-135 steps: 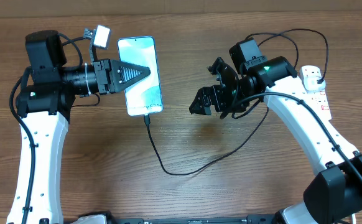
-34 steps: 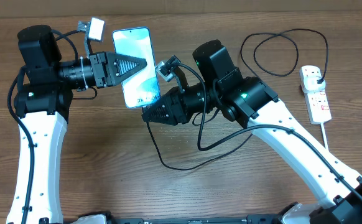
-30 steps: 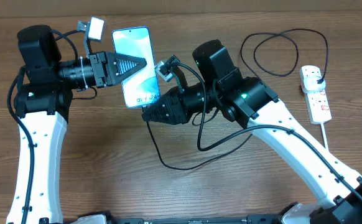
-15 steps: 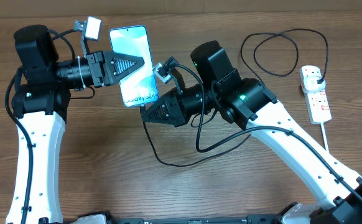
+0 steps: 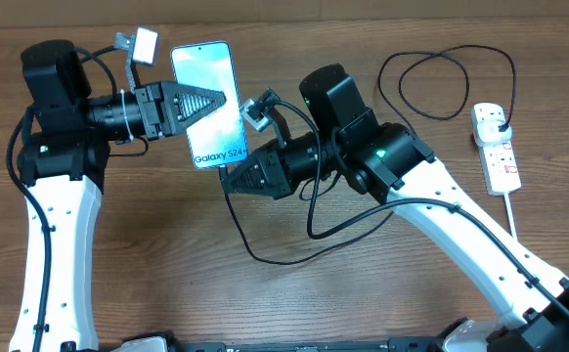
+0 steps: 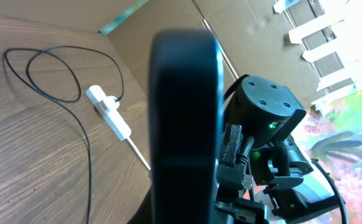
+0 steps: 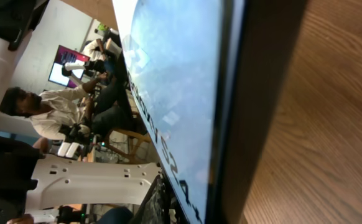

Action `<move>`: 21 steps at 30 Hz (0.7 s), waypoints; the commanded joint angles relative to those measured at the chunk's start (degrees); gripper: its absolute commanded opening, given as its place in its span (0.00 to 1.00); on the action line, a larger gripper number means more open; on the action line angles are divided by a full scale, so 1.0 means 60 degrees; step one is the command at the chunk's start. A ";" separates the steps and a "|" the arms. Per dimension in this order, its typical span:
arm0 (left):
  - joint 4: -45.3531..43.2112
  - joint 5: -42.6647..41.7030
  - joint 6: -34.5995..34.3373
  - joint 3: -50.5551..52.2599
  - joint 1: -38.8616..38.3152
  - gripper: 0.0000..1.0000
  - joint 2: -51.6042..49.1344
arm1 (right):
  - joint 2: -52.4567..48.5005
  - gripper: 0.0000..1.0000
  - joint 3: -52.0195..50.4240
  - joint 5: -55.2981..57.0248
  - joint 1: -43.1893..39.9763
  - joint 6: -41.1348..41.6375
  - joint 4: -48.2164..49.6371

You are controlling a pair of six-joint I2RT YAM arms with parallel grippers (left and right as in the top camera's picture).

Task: Plug charger to phone and switch on socket
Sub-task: 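Grasp the phone's right edge with the right gripper beside the left gripper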

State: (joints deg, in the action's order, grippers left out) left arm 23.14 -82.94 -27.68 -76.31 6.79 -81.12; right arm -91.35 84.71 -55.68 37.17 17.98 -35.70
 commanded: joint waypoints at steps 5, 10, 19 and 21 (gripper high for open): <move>0.0430 -0.1290 0.0153 -0.0109 -0.0262 0.04 0.0219 | 0.0098 0.04 0.0124 0.0273 -0.0087 0.0331 0.0747; 0.0474 -0.1290 0.0255 -0.0109 -0.0262 0.04 0.0219 | 0.0098 0.04 0.0124 0.0255 -0.0357 0.0550 0.0809; 0.1483 -0.1286 0.1158 -0.0109 -0.0270 0.04 0.0219 | 0.0098 0.04 0.0124 -0.0189 -0.0576 0.0758 0.1228; 0.1559 -0.1286 0.1158 -0.0109 -0.0270 0.04 0.0219 | 0.0098 0.04 0.0124 -0.0186 -0.0572 0.0761 0.1271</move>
State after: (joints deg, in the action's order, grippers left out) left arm 30.68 -82.28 -22.02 -77.17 7.75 -81.12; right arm -91.35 83.85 -59.96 35.14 22.31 -30.63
